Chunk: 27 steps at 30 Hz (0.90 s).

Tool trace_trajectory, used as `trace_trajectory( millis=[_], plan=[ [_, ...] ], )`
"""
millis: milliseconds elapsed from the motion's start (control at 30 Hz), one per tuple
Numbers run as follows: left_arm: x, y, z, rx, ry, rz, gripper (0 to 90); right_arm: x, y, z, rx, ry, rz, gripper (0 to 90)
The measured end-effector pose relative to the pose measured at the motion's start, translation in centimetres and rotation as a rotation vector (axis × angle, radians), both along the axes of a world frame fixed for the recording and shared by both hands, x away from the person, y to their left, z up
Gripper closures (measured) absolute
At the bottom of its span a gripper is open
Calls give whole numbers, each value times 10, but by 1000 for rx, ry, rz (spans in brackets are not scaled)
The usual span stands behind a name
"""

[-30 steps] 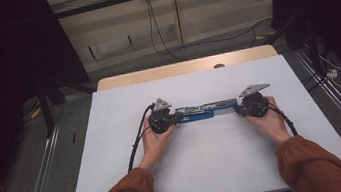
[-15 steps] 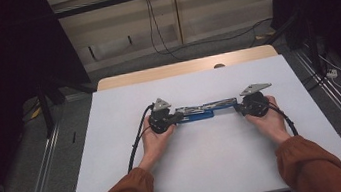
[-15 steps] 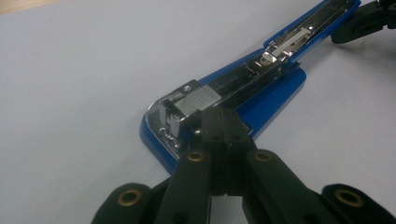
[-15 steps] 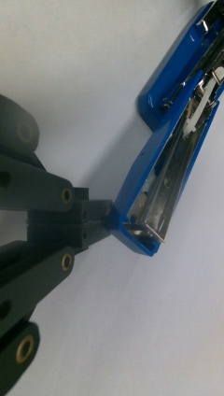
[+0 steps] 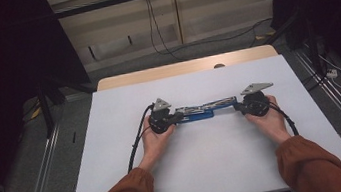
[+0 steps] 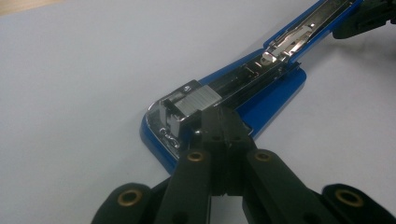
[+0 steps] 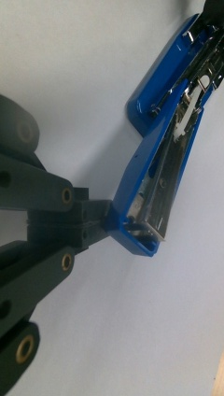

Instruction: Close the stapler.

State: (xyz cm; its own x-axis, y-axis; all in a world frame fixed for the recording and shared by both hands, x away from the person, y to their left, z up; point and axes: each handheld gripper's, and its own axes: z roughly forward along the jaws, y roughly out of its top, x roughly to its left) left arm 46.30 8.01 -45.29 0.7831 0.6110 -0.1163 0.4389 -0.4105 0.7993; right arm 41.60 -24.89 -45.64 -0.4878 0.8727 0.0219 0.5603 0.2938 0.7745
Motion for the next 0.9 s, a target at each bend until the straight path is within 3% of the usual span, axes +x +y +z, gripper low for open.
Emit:
trace_trajectory(
  millis=[200,433,900],
  plan=[
    [0,0,0,3,-2,-1,900,0,0,2,21,-26,7,900],
    [0,0,0,2,0,0,900,0,2,6,80,-102,22,900],
    [-1,0,0,-2,-9,0,897,-1,6,10,129,-147,36,900]
  ],
)
